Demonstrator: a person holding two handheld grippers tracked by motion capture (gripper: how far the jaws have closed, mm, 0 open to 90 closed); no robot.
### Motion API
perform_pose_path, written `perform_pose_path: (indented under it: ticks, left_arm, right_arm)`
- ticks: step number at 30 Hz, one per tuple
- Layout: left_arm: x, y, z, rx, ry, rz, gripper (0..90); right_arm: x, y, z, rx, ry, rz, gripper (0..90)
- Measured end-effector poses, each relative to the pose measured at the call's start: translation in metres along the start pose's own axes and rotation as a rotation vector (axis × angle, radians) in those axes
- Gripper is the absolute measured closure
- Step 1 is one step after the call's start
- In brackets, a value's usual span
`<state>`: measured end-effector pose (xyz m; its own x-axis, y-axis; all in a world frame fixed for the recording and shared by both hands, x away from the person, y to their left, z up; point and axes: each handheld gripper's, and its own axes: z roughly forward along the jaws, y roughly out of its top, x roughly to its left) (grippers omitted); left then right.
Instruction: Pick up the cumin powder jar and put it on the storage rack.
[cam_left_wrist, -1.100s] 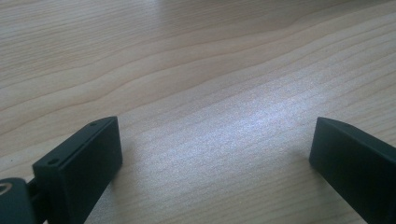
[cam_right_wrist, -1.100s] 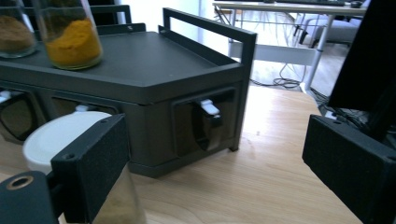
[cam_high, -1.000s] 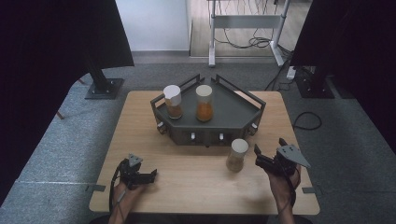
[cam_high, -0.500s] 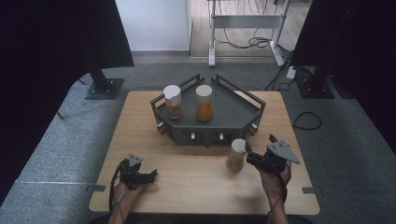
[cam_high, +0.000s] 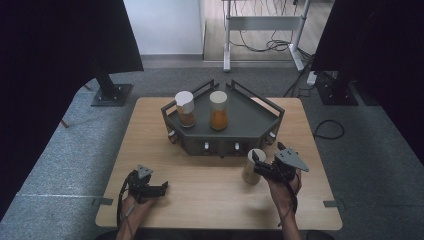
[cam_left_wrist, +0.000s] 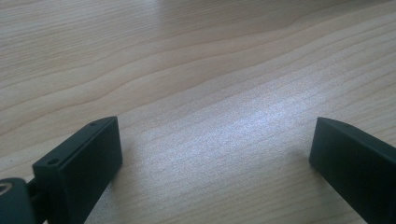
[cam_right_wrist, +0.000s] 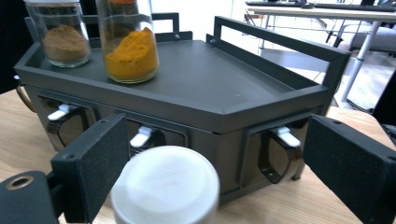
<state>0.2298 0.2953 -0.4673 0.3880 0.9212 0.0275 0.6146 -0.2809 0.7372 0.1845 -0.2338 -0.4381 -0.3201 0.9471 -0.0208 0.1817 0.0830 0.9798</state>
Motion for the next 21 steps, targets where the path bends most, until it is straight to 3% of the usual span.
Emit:
perform_pose_path:
  ticks: [21]
  left_arm:
    - [0.001,0.000,0.000,0.000,-0.003,0.003,2.2]
  right_arm:
    - [0.014,0.006,0.016,-0.002,0.035,-0.017,6.8]
